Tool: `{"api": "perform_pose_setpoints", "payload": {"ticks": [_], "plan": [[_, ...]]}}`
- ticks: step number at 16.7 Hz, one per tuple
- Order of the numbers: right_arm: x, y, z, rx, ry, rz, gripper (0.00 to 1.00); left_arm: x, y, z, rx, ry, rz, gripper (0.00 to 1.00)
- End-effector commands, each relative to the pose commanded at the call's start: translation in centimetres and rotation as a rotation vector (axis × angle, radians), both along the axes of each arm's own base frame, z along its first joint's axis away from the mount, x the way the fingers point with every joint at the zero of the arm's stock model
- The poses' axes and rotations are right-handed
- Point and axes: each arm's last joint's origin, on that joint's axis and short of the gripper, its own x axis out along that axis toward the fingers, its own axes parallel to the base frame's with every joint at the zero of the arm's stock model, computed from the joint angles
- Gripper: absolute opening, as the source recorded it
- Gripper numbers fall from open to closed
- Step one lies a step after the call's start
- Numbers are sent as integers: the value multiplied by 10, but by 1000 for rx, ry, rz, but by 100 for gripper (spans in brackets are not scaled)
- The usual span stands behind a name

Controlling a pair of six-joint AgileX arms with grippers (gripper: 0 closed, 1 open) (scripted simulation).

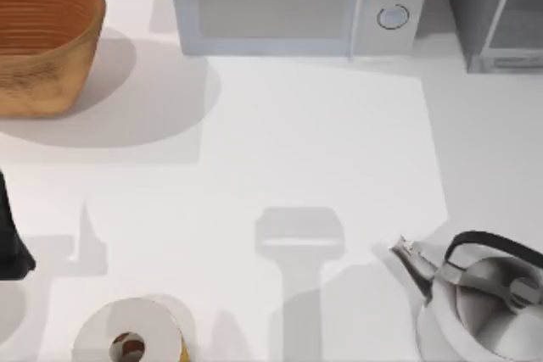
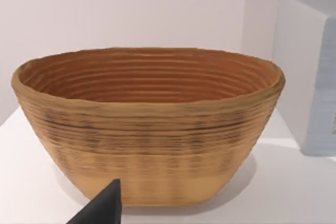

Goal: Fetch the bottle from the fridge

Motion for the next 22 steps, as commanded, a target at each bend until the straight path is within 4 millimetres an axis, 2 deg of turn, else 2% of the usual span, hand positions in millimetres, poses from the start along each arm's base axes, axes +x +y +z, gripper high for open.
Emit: {"api": "perform_pose_setpoints", "payload": {"ticks": [8,18,22], "plan": [[0,0,0,0,0,0,2,0,0,0,0,0,0,100],[0,-1,2,1,-1,-3,0,0,0,0,0,0,0,100],[0,0,28,3,7,3,0,0,0,0,0,0,0,100]]}}
